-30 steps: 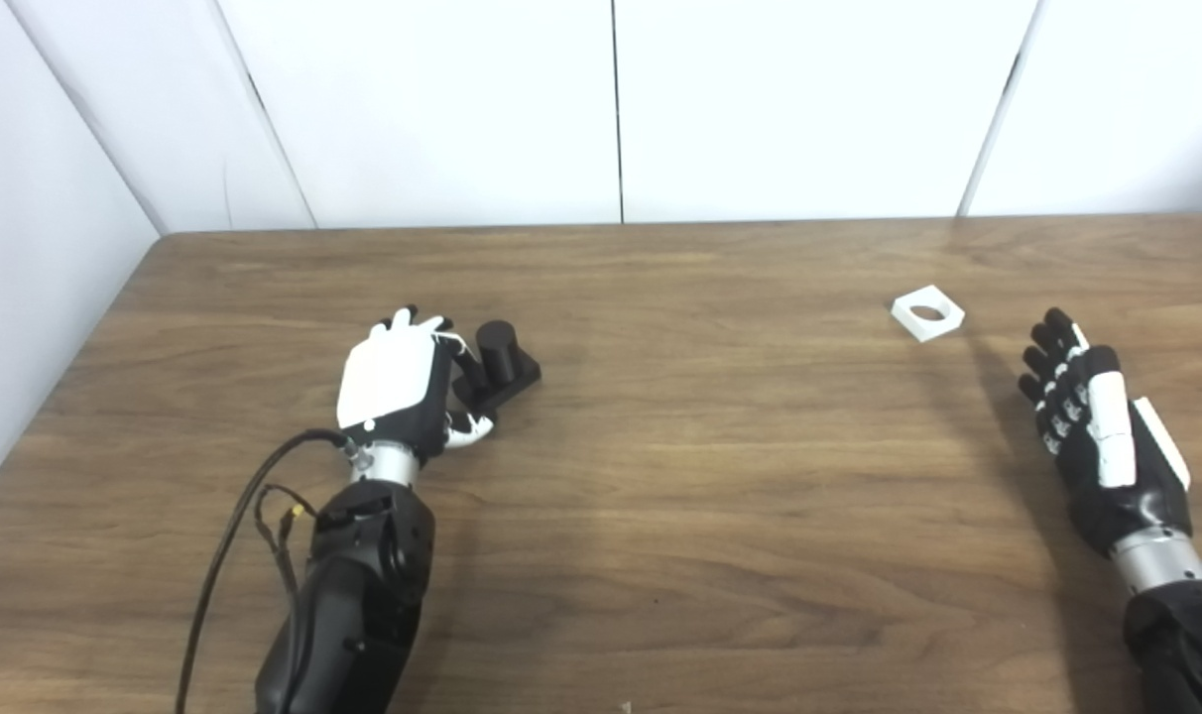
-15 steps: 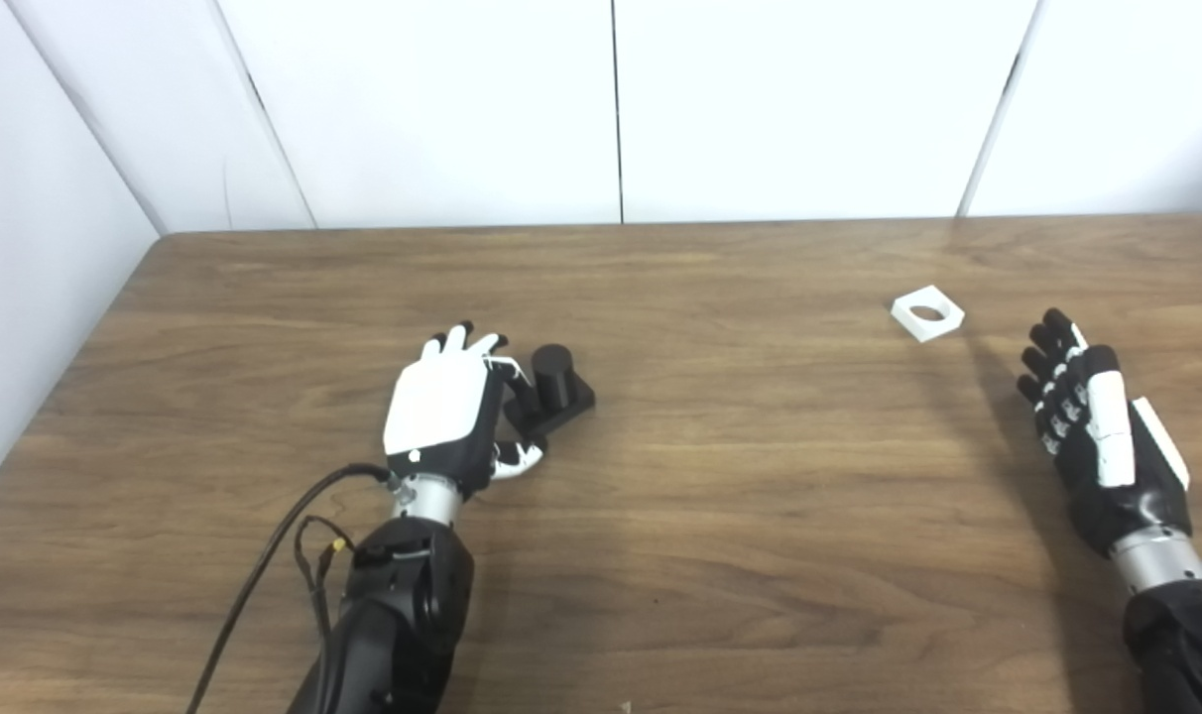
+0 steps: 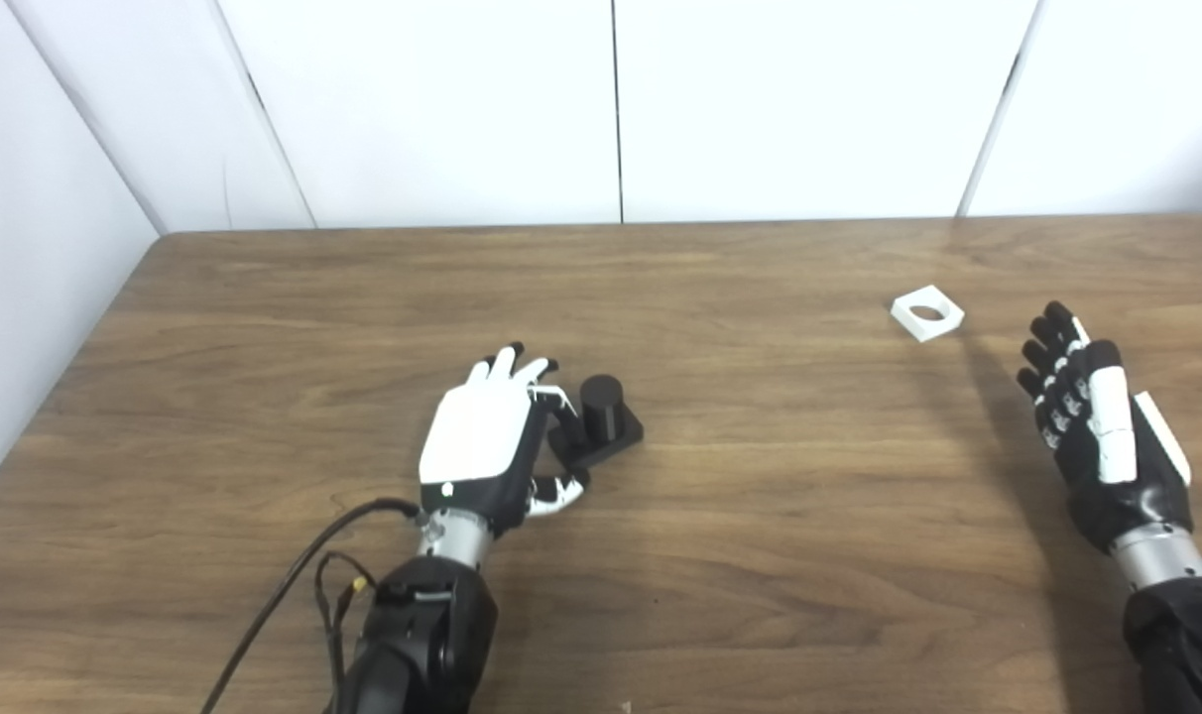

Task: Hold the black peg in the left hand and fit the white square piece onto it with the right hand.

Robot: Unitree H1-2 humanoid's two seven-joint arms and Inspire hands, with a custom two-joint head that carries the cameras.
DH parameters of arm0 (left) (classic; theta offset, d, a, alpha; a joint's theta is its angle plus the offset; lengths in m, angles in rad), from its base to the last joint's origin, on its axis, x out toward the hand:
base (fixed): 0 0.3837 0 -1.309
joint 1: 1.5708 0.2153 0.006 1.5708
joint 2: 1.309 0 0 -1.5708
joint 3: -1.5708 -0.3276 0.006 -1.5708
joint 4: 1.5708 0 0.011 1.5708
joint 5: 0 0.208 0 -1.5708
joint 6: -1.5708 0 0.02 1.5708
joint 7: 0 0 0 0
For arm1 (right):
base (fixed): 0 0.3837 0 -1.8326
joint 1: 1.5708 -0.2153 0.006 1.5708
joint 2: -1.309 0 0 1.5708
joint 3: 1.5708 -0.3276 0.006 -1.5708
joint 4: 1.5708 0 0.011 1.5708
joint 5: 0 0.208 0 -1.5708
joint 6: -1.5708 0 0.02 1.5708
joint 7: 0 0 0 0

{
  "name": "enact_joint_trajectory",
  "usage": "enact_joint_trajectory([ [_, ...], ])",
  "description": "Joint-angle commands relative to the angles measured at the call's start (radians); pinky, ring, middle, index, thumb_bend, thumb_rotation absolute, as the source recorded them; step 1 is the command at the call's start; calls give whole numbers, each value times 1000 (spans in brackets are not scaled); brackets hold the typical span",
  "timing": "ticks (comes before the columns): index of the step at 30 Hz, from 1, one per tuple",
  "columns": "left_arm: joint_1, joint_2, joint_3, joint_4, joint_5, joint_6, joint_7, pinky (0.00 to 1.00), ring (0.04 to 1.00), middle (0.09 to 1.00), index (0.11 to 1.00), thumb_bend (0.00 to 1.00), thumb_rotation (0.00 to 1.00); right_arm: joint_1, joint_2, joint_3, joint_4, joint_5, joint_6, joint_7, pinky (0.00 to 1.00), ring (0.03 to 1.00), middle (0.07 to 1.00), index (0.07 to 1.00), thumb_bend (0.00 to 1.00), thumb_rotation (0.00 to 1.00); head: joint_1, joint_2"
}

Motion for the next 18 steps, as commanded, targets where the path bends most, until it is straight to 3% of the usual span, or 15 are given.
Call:
enact_joint_trajectory([
  [1, -3, 0, -6, -35, 17, -21, -13, 988, 1000, 906, 489, 516, 57, -26, -8, -8, -25, 3, -15, -8, 1000, 1000, 1000, 1000, 631, 1000, -3, -1],
  [18, 86, -23, -33, -121, 12, -95, -55, 997, 1000, 914, 489, 514, 54, -10, 2, -1, -48, 1, 0, -19, 1000, 1000, 1000, 1000, 632, 1000, -27, 5],
])
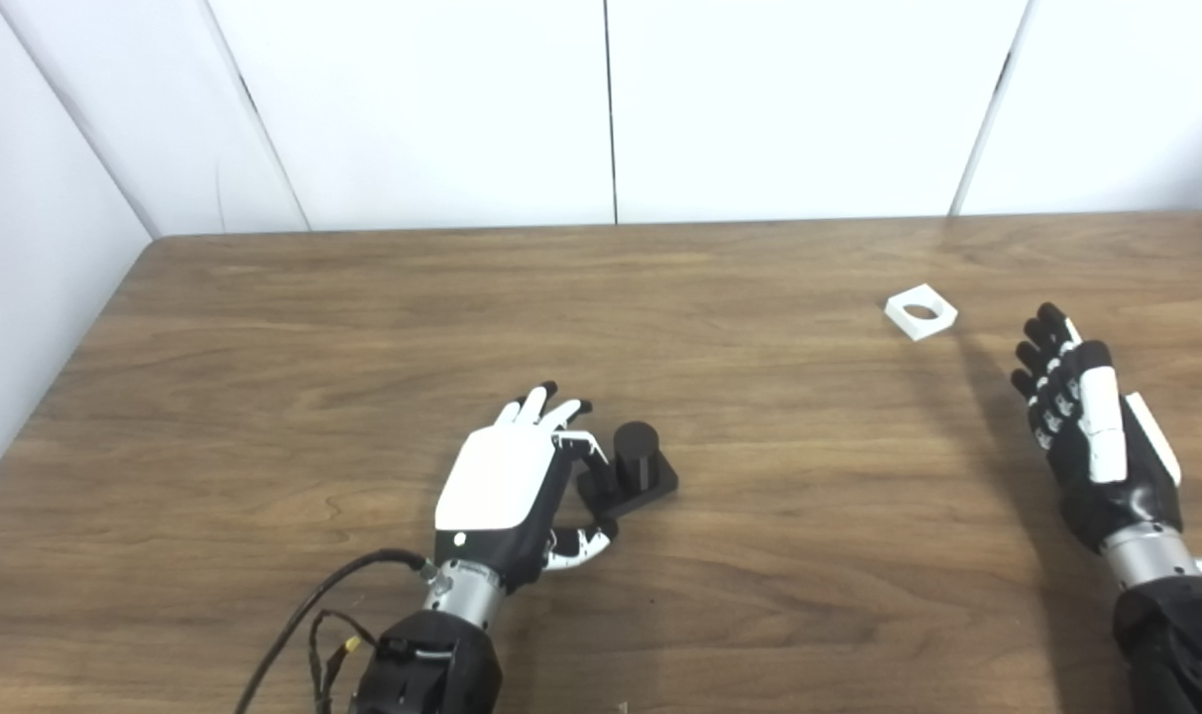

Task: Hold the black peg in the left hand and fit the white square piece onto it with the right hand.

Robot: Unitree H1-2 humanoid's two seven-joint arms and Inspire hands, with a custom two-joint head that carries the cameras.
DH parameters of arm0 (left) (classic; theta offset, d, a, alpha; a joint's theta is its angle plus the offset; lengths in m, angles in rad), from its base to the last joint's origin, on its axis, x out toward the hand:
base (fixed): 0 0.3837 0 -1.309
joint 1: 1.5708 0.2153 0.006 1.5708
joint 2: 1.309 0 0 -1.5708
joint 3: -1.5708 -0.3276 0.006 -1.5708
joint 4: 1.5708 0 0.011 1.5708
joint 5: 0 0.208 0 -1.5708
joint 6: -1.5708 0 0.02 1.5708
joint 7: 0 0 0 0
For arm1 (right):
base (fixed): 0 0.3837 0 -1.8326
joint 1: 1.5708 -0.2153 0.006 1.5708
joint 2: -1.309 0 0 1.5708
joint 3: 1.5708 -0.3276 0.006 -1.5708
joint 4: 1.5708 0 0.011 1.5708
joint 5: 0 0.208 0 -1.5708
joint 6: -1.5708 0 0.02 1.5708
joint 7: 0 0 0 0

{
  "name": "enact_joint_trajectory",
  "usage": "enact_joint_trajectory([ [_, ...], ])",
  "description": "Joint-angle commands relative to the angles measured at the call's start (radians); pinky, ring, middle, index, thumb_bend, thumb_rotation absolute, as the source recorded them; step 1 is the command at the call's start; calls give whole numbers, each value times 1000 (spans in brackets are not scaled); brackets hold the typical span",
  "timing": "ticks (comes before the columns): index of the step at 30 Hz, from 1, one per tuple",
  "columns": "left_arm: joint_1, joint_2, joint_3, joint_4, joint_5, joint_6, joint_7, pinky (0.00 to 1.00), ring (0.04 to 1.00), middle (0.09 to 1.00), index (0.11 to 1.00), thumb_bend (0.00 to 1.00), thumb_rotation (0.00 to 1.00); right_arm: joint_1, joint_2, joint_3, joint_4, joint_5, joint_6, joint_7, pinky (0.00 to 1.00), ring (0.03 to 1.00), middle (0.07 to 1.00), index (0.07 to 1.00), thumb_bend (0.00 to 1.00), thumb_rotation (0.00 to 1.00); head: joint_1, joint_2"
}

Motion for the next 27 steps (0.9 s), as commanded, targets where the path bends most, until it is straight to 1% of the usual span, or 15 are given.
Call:
enact_joint_trajectory([
  [1, 1, -6, -5, -37, 15, -21, -12, 999, 1000, 913, 489, 514, 54, -18, -4, -4, -45, 6, -5, -5, 1000, 1000, 1000, 1000, 629, 1000, -1, 1],
  [4, 8, -11, -6, -41, 10, -30, -10, 1000, 1000, 916, 489, 514, 54, -15, -3, -3, -53, 8, 11, -6, 1000, 1000, 1000, 1000, 630, 1000, -3, 1],
  [7, 11, -14, -2, -41, 10, -37, -11, 1000, 1000, 916, 489, 514, 54, -13, -1, -3, -49, 9, -1, -2, 1000, 1000, 1000, 1000, 628, 1000, -4, 2],
  [12, 12, -17, 6, -39, 19, -49, -13, 1000, 1000, 918, 489, 513, 54, -9, 0, -1, -49, 6, -1, -1, 1000, 1000, 1000, 1000, 643, 1000, -2, 2],
  [24, 6, -19, 17, -39, 34, -54, -21, 982, 1000, 914, 488, 513, 55, -2, -3, 5, -52, -3, 12, -3, 1000, 1000, 1000, 1000, 654, 1000, -2, 3],
  [27, 12, -29, 23, -46, 22, -50, -18, 982, 1000, 914, 489, 512, 54, -1, -5, 5, -46, -2, -2, 1, 1000, 1000, 1000, 1000, 643, 1000, -1, 4],
])
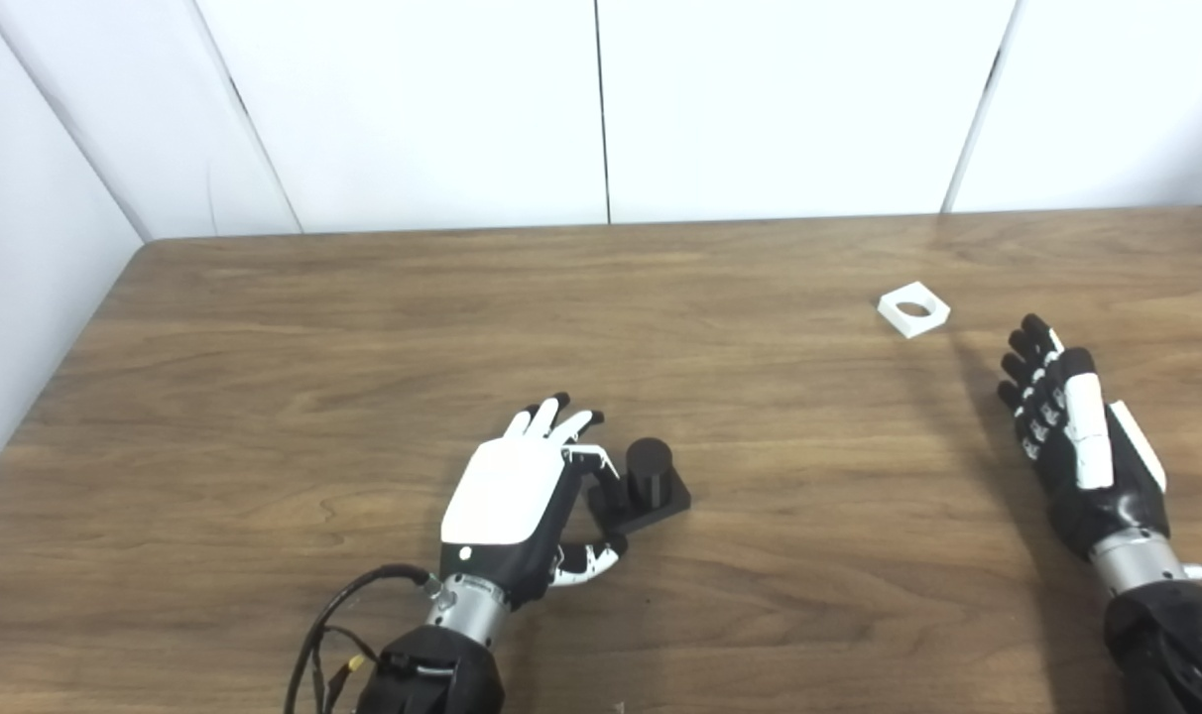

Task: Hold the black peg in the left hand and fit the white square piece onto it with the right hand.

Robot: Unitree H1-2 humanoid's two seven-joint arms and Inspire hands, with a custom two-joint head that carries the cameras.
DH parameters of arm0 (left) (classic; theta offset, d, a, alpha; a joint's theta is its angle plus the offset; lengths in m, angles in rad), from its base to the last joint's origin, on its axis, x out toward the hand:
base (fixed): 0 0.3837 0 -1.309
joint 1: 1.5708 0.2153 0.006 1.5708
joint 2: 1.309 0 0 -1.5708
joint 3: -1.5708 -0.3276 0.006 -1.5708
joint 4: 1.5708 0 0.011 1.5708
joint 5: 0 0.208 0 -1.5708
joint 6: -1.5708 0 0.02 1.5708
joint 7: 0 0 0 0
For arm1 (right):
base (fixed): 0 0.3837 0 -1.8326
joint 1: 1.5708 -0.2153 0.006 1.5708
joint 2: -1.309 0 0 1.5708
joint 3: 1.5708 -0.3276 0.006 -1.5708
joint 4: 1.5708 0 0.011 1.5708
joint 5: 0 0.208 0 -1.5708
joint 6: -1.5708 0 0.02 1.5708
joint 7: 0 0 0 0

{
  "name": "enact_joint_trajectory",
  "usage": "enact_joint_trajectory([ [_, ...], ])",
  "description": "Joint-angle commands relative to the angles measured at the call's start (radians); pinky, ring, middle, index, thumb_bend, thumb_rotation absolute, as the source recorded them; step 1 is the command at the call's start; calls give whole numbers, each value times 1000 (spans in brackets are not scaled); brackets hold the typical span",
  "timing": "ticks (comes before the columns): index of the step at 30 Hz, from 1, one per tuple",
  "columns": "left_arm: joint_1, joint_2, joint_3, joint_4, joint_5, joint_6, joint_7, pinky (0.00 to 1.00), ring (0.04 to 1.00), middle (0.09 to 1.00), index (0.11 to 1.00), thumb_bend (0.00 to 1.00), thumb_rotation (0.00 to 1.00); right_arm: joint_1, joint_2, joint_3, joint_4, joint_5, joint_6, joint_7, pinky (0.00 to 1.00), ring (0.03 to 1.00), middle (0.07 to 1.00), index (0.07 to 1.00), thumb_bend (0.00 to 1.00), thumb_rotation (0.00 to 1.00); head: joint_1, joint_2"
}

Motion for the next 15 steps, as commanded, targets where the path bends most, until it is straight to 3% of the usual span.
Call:
enact_joint_trajectory([
  [1, -6, -14, 12, -34, 3, -8, 9, 980, 1000, 913, 489, 512, 54, -19, -10, -2, -29, 0, -31, 3, 1000, 1000, 1000, 1000, 639, 1000, 1, 1],
  [15, 19, -83, 41, -182, 70, 6, -77, 871, 1000, 894, 492, 517, 70, -25, -5, 1, -9, 2, -42, 5, 1000, 1000, 1000, 1000, 628, 1000, 9, 0],
])
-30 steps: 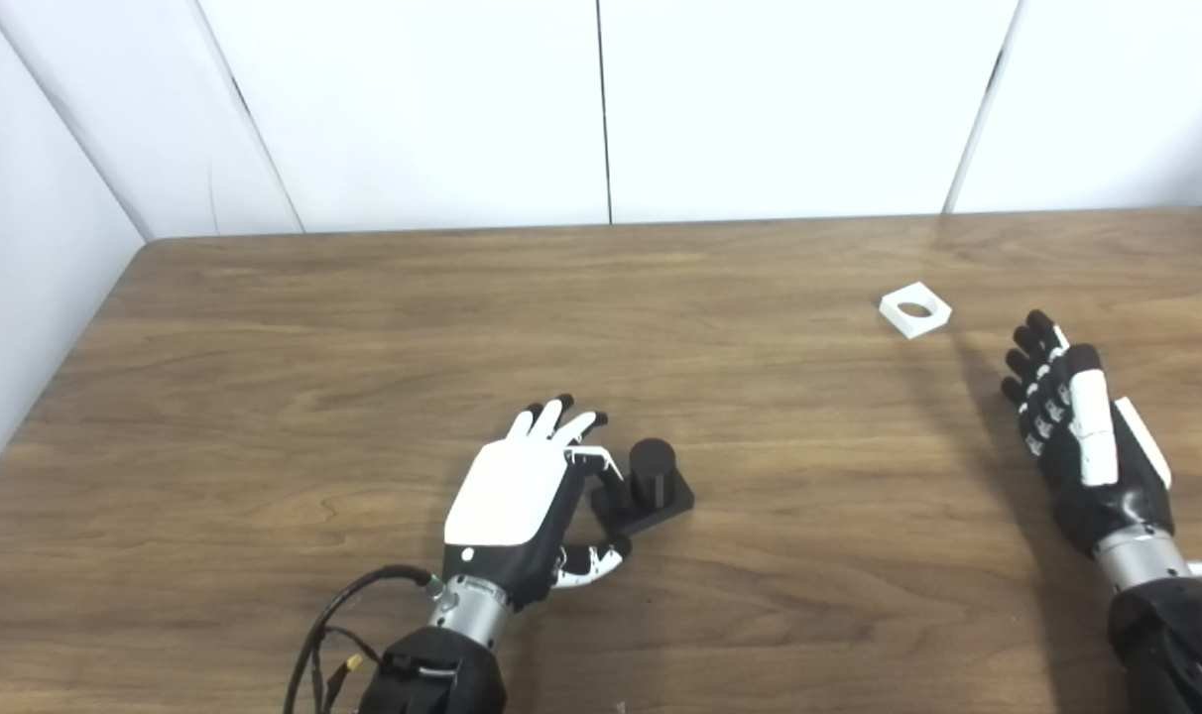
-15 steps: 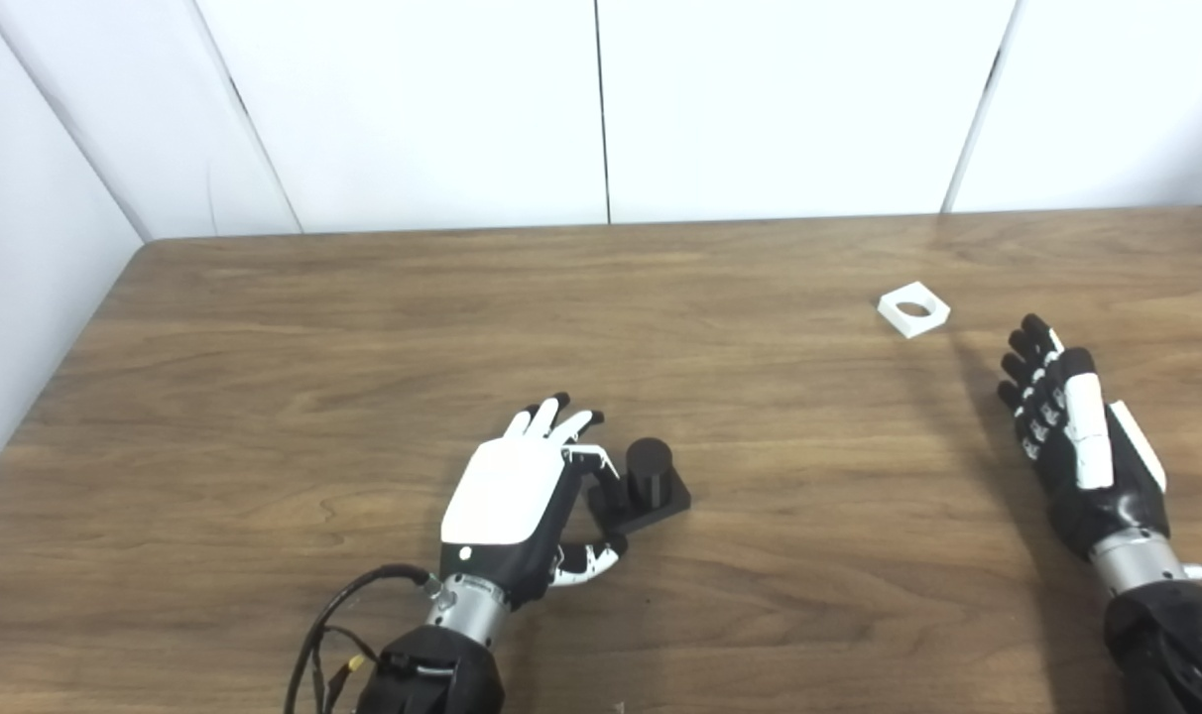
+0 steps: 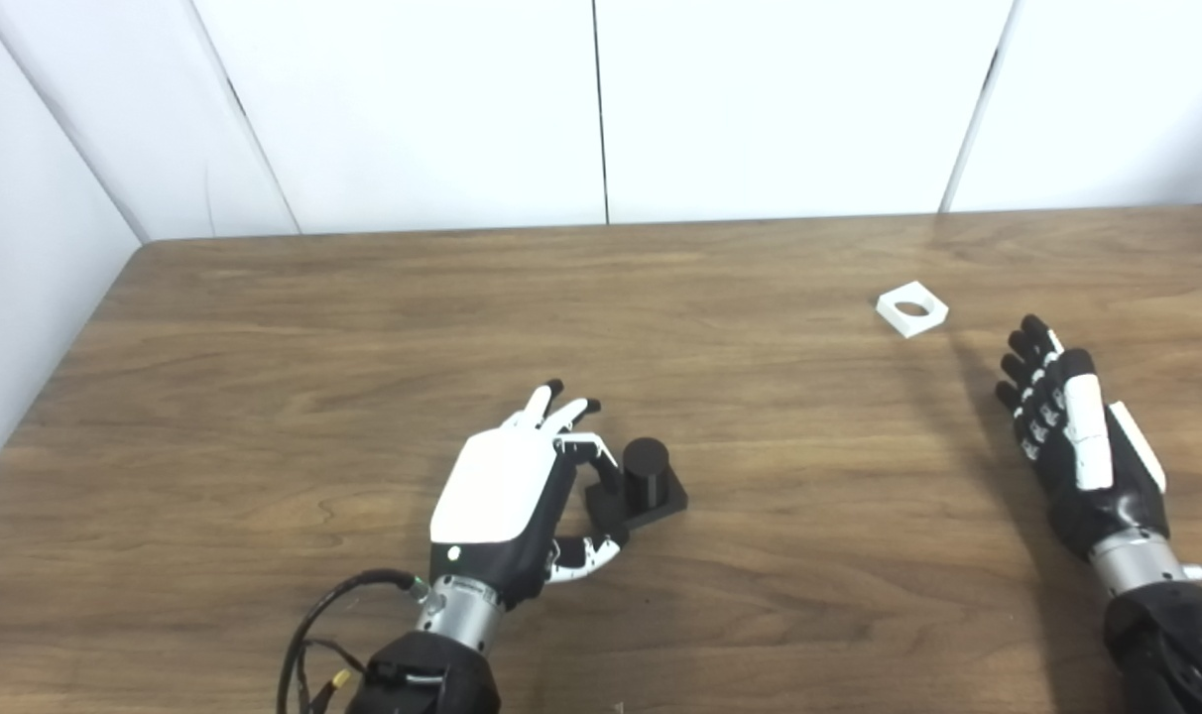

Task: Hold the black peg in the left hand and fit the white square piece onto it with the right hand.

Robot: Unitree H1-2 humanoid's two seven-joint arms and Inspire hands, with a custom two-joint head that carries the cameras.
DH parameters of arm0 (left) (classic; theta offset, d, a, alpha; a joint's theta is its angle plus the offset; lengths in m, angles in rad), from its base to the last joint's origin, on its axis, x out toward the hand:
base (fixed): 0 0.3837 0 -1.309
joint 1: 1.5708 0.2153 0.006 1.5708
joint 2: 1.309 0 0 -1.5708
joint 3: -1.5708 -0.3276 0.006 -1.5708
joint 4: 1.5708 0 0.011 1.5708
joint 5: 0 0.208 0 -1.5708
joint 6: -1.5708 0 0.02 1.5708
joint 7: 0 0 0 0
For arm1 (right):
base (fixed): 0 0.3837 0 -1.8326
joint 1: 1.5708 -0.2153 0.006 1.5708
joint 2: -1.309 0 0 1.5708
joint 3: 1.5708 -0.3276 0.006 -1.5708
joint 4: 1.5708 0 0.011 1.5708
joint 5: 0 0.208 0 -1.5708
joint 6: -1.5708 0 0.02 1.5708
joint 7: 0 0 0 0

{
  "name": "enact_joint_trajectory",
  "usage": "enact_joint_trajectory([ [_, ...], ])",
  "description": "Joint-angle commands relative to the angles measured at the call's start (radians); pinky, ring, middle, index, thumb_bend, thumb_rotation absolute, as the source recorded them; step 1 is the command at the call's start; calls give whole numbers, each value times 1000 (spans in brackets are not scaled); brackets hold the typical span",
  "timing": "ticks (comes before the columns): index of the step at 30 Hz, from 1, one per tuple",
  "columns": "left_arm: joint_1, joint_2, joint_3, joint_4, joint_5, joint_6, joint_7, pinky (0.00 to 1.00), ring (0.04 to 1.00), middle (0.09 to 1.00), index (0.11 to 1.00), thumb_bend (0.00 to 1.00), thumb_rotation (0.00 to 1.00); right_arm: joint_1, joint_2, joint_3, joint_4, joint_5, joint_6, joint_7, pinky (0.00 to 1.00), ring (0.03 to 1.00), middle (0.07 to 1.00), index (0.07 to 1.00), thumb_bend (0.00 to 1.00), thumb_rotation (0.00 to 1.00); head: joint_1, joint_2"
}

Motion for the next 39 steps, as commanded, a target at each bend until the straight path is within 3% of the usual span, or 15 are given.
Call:
enact_joint_trajectory([
  [1, -10, -34, 10, -51, 28, -5, 5, 876, 1000, 892, 492, 517, 70, -26, -4, -2, -9, 2, -40, 3, 1000, 1000, 1000, 1000, 628, 1000, 3, 0],
  [15, -24, -53, 48, -88, 52, -19, -10, 905, 972, 879, 491, 520, 69, -35, -10, 0, 6, 4, -42, 6, 1000, 1000, 1000, 1000, 634, 1000, 11, 0],
  [16, -27, -52, 51, -87, 62, -19, -18, 901, 971, 881, 550, 662, 132, -36, -11, 0, 7, 4, -44, 7, 1000, 1000, 1000, 1000, 637, 1000, 12, 0],
  [17, -29, -51, 54, -86, 77, -19, -31, 900, 973, 884, 575, 713, 161, -36, -11, 0, 4, 6, -36, 6, 1000, 1000, 1000, 1000, 640, 1000, 12, 0],
  [25, -52, -60, 64, -74, 149, -27, -123, 917, 999, 927, 666, 859, 266, -40, -14, -5, 0, 11, -25, 3, 1000, 1000, 1000, 1000, 652, 1000, 15, 0],
  [32, -73, -127, 80, -82, 212, -4, -241, 967, 1000, 962, 710, 903, 315, -40, -12, -6, 11, 16, -33, 5, 1000, 1000, 1000, 1000, 649, 1000, 19, -1],
  [39, -82, -220, 106, -82, 272, 5, -281, 951, 1000, 980, 726, 900, 322, -40, -14, -5, 18, 14, -46, 9, 1000, 1000, 1000, 1000, 650, 1000, 20, 1],
])
